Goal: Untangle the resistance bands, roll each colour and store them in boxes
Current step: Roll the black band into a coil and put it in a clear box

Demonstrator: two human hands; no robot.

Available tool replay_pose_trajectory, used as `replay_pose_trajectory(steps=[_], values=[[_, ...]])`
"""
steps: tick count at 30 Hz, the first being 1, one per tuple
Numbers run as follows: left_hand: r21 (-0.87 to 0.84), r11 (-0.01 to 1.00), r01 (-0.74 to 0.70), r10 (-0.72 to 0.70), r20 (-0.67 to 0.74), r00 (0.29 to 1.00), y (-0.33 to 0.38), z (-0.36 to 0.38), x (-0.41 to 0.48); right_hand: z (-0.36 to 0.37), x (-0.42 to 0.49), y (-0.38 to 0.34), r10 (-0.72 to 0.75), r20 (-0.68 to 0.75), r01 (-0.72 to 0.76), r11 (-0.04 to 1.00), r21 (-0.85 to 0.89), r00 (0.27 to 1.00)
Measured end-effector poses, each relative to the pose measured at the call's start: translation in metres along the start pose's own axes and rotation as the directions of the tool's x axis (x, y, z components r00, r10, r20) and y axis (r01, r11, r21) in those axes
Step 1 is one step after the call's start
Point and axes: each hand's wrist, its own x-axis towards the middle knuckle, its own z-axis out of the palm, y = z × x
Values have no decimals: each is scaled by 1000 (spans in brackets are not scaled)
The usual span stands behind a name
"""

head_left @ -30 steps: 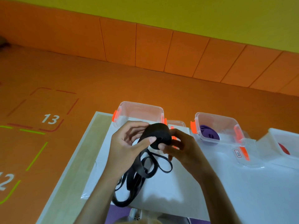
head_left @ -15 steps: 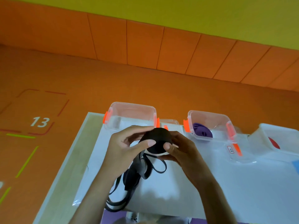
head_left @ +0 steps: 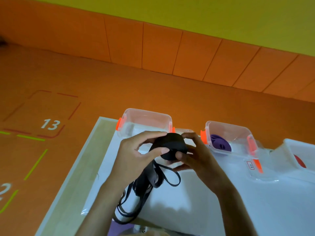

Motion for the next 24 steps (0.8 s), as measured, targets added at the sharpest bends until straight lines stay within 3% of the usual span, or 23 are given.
replay_pose_trajectory(steps=[4, 7, 11, 13, 20, 24], values=[[-119, 993, -18, 7, -92, 996, -2, 8, 2, 8, 3, 3, -41, -82, 51, 991, 125, 996], [-103, 995, -1, -5, -59, 998, 3, 5, 9, 10, 6, 5, -57, -99, 74, 982, 174, 993], [-61, 998, 12, -12, -3, 1000, 12, -1, 12, 2, 6, -6, -64, -118, 46, 988, -146, 991], [-51, 998, -29, 28, -23, 999, 17, 2, 12, -1, 6, -15, -95, -163, 60, 976, -208, 982], [-147, 977, -154, 146, -64, 987, 47, 6, 28, 4, 6, -43, -281, -219, 280, 959, -34, 935], [-148, 974, -173, 173, -7, 985, 56, 3, 35, 12, 8, -47, -321, -153, 335, 939, 76, 935]])
